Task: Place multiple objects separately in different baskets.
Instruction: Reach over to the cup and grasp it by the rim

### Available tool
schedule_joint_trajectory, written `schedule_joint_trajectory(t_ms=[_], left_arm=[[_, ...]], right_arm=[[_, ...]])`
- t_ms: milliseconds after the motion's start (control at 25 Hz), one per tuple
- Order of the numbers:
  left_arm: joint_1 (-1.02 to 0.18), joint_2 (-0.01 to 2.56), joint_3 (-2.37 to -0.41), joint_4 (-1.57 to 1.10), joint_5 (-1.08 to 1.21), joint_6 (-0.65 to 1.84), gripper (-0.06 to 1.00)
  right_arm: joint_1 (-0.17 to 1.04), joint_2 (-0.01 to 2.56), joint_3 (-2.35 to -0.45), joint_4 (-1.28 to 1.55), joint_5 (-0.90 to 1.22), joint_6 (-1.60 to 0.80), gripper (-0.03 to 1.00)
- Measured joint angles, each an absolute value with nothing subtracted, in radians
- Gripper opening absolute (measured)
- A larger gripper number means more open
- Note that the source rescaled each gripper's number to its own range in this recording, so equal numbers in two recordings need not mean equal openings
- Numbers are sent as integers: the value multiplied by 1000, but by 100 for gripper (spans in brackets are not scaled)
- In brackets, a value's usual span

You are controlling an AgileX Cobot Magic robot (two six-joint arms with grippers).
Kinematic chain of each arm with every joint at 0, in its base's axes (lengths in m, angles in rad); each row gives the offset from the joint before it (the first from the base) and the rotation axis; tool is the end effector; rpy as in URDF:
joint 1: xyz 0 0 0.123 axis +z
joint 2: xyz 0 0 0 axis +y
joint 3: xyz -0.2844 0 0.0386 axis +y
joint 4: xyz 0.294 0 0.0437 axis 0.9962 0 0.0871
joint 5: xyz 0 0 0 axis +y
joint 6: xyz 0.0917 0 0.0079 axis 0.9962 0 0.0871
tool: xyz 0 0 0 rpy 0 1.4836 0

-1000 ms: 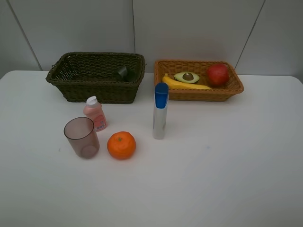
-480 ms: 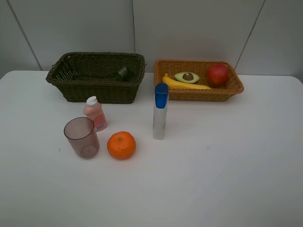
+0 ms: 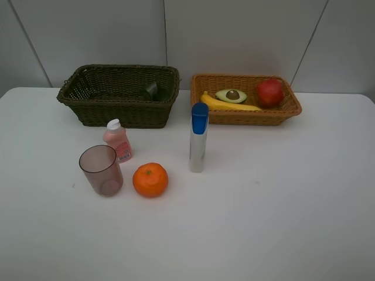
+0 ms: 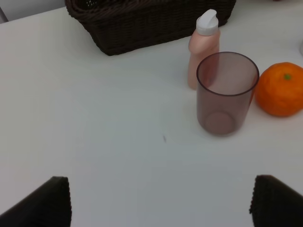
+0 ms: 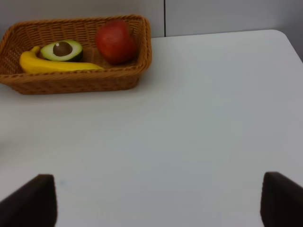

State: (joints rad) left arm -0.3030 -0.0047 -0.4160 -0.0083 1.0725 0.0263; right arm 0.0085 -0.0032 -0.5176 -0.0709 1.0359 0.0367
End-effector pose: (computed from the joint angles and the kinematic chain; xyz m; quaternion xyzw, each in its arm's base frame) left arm 0.0414 -0.0137 0.2709 0.1436 0.8642 -0.0706 0.4770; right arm 0.0324 -0.0053 0.3067 0.0131 0.8405 -0.0232 0.5412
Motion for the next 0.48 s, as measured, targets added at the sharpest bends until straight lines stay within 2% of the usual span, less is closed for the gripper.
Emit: schedule_joint_trajectory(t_ms=[480], left_arm=[[-303, -5, -416, 7, 1073, 26, 100]], right_arm=[[8, -3, -518, -71, 1036, 37, 85]])
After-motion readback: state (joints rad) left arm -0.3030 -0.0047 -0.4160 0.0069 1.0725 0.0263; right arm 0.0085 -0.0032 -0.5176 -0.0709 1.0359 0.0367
